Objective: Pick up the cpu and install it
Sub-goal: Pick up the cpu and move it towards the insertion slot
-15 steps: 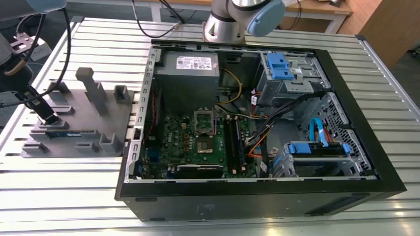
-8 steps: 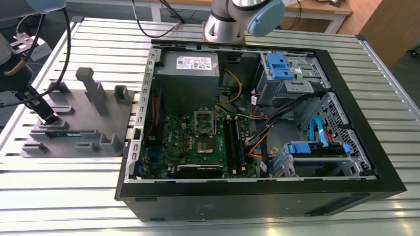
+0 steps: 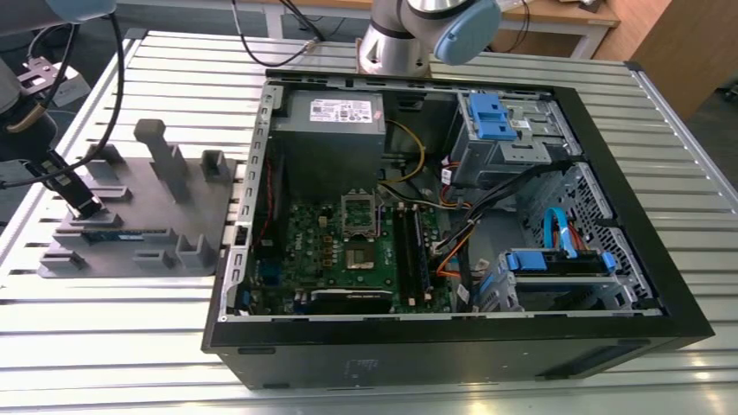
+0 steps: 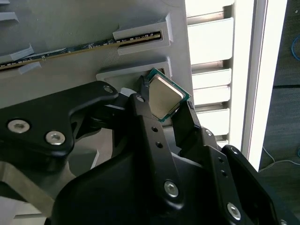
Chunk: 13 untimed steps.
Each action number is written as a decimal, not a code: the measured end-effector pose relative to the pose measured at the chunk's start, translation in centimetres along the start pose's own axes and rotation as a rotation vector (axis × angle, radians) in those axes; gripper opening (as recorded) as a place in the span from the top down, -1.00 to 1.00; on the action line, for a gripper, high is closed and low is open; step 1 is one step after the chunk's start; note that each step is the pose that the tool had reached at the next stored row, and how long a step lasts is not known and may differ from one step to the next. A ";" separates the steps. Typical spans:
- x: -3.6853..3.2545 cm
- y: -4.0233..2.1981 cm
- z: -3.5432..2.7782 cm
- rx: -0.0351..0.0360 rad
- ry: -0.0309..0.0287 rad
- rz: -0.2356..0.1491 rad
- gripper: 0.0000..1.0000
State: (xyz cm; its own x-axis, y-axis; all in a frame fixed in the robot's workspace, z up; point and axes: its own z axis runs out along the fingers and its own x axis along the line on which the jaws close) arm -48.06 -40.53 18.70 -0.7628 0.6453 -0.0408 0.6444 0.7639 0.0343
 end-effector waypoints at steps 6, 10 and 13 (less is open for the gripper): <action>-0.01 0.00 0.00 -0.0003 0.0002 0.000 0.11; -0.01 -0.01 0.00 -0.0004 0.0003 0.000 0.11; -0.01 -0.01 0.00 -0.0004 0.0003 0.000 0.11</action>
State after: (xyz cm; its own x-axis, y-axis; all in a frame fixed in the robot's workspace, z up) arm -48.06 -40.54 18.70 -0.7628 0.6454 -0.0405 0.6444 0.7639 0.0348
